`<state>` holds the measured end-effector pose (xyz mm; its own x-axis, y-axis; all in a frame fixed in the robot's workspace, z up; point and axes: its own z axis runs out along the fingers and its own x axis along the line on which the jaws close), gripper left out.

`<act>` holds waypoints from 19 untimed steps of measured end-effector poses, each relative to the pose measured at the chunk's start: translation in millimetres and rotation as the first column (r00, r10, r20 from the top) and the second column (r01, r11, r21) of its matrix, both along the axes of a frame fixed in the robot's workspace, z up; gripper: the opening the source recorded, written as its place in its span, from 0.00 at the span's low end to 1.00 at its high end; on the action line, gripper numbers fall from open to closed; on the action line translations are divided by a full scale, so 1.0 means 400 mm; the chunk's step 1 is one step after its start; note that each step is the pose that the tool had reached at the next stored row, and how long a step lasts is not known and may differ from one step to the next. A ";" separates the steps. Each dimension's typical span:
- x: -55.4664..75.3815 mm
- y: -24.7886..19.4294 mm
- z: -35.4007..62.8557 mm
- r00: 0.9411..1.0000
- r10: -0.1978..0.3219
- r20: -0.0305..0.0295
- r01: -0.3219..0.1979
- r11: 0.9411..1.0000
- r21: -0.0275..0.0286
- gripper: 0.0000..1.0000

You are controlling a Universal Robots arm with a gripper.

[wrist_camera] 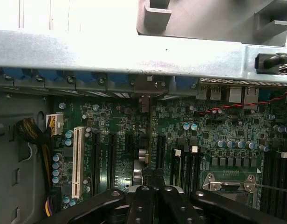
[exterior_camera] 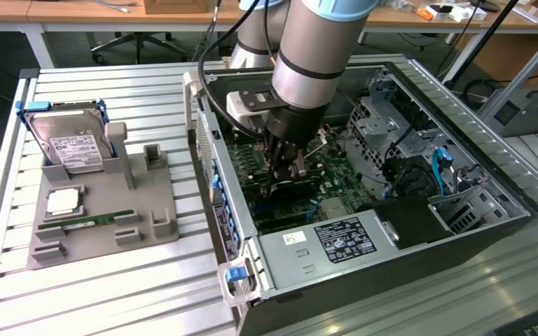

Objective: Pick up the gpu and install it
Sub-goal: 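Press down on the gpu until it lock into place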

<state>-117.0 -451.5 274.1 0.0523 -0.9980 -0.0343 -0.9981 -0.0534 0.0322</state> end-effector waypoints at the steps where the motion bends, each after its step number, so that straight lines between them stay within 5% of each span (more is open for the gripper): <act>1: 0.000 0.000 0.000 1.000 0.000 0.000 0.000 1.000 0.000 0.11; 19: -0.002 0.000 -0.007 1.000 0.000 0.000 0.000 1.000 -0.001 0.11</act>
